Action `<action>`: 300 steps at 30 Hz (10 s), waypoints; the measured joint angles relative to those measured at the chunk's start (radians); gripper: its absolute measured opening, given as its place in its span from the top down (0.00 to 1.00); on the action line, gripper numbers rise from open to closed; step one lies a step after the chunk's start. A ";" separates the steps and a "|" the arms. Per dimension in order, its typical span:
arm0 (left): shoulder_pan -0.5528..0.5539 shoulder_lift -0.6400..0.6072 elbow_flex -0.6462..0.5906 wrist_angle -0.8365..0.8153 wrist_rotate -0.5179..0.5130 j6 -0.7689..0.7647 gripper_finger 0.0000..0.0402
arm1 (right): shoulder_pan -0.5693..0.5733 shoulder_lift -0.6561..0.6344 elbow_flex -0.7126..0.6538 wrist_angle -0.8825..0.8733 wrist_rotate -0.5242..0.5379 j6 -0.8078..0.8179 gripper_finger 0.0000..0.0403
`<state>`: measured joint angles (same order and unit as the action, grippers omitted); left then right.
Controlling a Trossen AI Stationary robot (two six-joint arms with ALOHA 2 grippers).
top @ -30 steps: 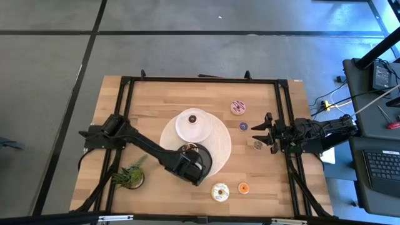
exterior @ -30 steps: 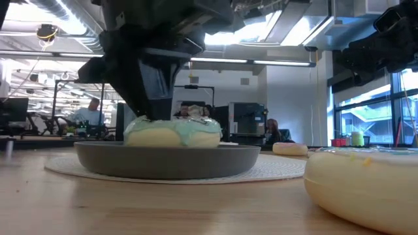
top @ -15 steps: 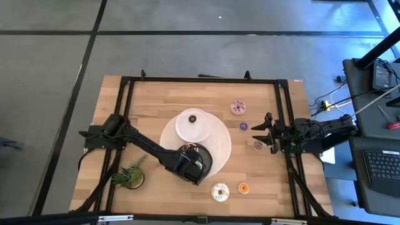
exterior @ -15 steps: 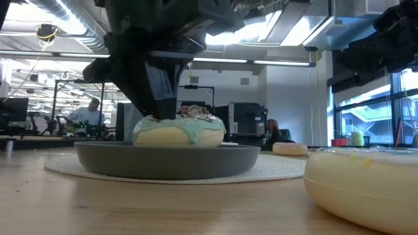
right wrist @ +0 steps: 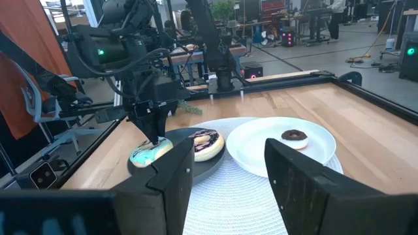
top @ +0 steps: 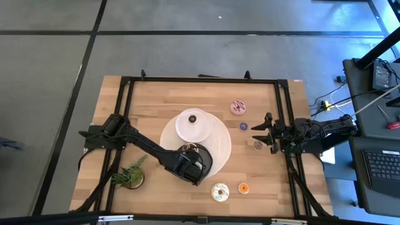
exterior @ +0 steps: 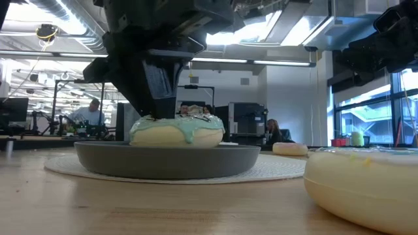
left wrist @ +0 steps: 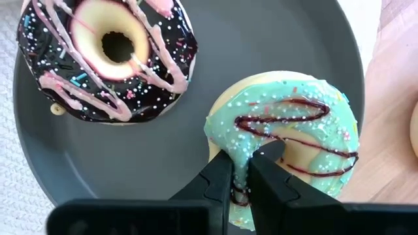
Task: Pick & Place donuts
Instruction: Put the large green donut on the black plate, then put the large white donut on the black plate
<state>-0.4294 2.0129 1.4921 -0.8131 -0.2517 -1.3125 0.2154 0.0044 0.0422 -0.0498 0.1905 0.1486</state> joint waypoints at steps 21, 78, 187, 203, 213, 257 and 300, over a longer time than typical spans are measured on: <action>0.000 0.000 0.000 0.000 -0.001 -0.009 0.77 | 0.000 0.000 0.000 0.000 0.000 0.000 0.53; -0.053 -0.158 0.001 0.510 -0.067 0.817 0.58 | 0.000 0.000 0.000 0.000 0.000 -0.050 0.53; -0.023 0.160 -0.001 0.828 -0.002 0.889 0.91 | 0.000 0.000 0.000 0.000 0.000 -0.056 0.53; -0.092 -0.086 0.001 0.072 -0.282 0.515 0.94 | 0.000 0.000 0.000 0.000 0.000 -0.057 0.53; -0.218 -0.196 -0.162 0.072 -0.464 0.274 0.94 | 0.000 0.000 0.000 0.000 0.000 -0.076 0.53; -0.144 -0.359 -0.882 1.098 -0.357 0.496 0.87 | 0.000 0.001 0.000 0.000 0.000 -0.052 0.53; -0.143 -0.364 -0.872 1.049 -0.299 0.453 0.62 | 0.000 0.001 0.000 0.000 0.000 -0.049 0.53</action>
<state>-0.5720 1.6485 0.6201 0.2358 -0.5503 -0.8596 0.2153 0.0055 0.0418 -0.0500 0.1902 0.0998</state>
